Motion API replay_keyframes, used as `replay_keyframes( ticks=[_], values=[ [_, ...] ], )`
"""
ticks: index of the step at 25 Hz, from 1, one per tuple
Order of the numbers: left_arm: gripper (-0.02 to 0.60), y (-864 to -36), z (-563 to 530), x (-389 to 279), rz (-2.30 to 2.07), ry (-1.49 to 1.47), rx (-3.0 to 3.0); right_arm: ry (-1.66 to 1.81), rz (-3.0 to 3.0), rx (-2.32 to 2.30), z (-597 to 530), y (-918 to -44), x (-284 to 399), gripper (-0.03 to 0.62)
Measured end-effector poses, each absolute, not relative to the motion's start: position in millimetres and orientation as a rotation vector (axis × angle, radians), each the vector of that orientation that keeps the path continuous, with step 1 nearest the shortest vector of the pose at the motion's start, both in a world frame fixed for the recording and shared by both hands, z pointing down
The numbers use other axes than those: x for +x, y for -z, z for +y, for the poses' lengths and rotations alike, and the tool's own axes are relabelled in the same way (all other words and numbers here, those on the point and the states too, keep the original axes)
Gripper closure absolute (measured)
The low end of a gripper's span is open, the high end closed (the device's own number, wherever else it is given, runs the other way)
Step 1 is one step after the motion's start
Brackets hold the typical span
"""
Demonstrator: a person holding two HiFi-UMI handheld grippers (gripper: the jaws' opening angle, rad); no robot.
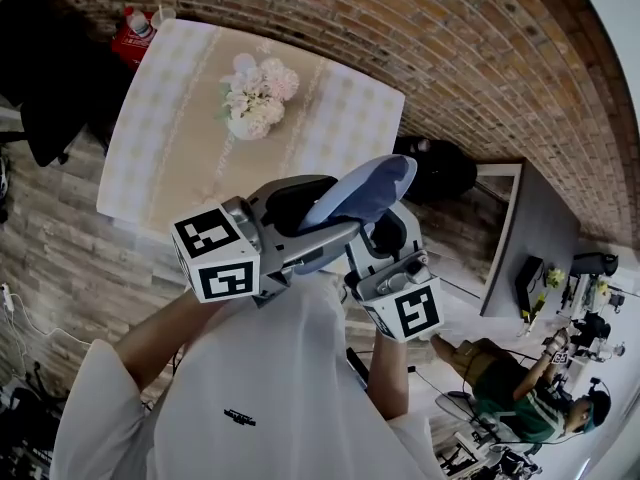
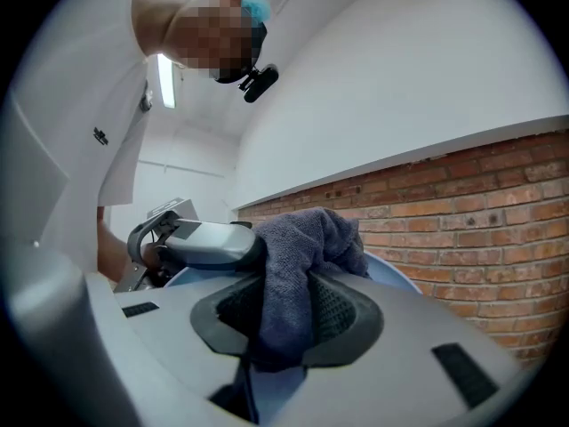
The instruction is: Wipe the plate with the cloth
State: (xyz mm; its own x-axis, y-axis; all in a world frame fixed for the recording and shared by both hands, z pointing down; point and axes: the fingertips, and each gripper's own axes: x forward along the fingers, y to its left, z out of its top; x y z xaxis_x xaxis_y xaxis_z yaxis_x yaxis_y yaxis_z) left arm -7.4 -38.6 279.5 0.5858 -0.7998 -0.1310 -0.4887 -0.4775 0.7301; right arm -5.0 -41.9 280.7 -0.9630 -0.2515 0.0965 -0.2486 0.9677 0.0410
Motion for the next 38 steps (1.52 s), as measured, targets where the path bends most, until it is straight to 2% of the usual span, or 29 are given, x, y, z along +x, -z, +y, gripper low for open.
replay_keyframes(
  ticks=[11, 20, 26, 38],
  values=[
    [0.308, -283.0, -40.9, -18.0, -1.049, 0.667, 2.115, -0.1, -2.92, 0.379, -17.3, -295.3, -17.1, 0.468],
    [0.309, -286.1, -45.7, -35.4, -1.154, 0.736, 2.031, -0.702, -2.779, 0.582, -23.8, -327.9, -4.7, 0.469],
    [0.309, -284.7, -44.4, -34.3, -1.202, 0.705, 2.068, -0.639, -2.789, 0.412, 8.6, -326.0, -11.7, 0.468],
    [0.308, -271.9, -41.3, -41.1, -1.249, 0.714, 2.139, -1.157, -2.695, 0.173, 32.6, -324.4, -4.8, 0.47]
  ],
)
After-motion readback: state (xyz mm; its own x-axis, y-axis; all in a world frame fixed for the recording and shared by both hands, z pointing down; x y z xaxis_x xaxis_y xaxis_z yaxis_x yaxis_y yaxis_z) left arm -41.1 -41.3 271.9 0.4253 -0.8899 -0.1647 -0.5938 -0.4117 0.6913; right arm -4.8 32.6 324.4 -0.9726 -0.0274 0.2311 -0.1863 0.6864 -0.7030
